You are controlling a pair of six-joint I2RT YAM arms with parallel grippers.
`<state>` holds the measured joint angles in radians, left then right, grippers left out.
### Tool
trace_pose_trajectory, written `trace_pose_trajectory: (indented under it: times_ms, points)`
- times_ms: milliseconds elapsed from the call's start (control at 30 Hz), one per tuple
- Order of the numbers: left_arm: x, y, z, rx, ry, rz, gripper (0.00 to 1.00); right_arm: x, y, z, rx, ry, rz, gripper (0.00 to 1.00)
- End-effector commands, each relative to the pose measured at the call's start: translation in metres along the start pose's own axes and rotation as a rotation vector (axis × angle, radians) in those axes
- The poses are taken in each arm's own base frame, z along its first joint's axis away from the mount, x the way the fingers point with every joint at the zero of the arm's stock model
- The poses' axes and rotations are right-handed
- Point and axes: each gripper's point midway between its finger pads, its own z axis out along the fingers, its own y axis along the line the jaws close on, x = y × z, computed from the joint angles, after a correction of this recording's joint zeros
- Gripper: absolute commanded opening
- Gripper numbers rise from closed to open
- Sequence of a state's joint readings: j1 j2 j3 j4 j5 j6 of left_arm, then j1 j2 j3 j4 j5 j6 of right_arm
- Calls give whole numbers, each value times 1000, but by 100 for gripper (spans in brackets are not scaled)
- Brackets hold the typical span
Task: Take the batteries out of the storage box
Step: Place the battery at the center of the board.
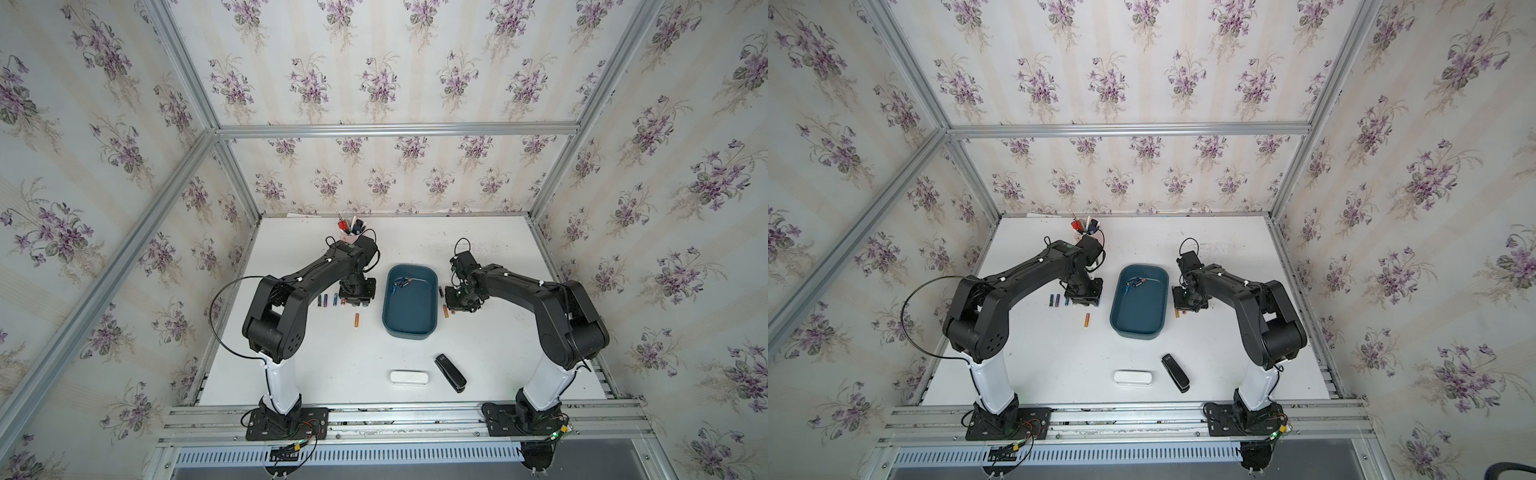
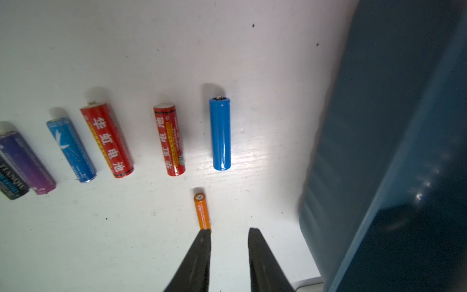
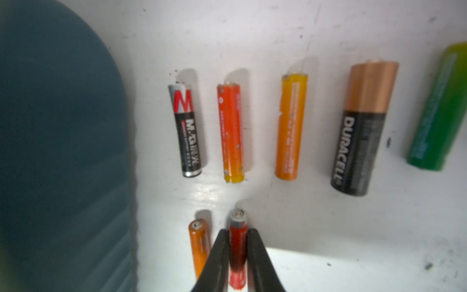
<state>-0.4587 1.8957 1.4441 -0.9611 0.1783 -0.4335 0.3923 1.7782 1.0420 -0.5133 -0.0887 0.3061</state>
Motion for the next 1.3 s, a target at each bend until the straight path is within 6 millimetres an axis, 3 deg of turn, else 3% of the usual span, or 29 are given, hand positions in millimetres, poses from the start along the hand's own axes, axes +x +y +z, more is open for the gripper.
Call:
trace_pose_trajectory:
  times_ms: [0, 433, 733, 933, 1133, 1267]
  points:
    - [0, 3, -1, -17, 8, 13, 31, 4, -7, 0, 37, 13, -7, 17]
    - [0, 1, 1, -11, 9, 12, 31, 13, -10, -2, 39, 25, -1, 16]
    - [-3, 0, -4, -11, -3, 13, 35, 8, -9, -6, 43, 15, -2, 23]
    - [-11, -2, -16, -8, -32, 24, 35, -2, -4, -17, 33, -14, -4, 25]
    - [-23, -9, -41, -51, -94, 82, 36, -18, 4, -35, 15, -59, -5, 27]
    - [-33, -28, -53, -92, -143, 161, 36, -29, 8, -49, 9, -94, -6, 28]
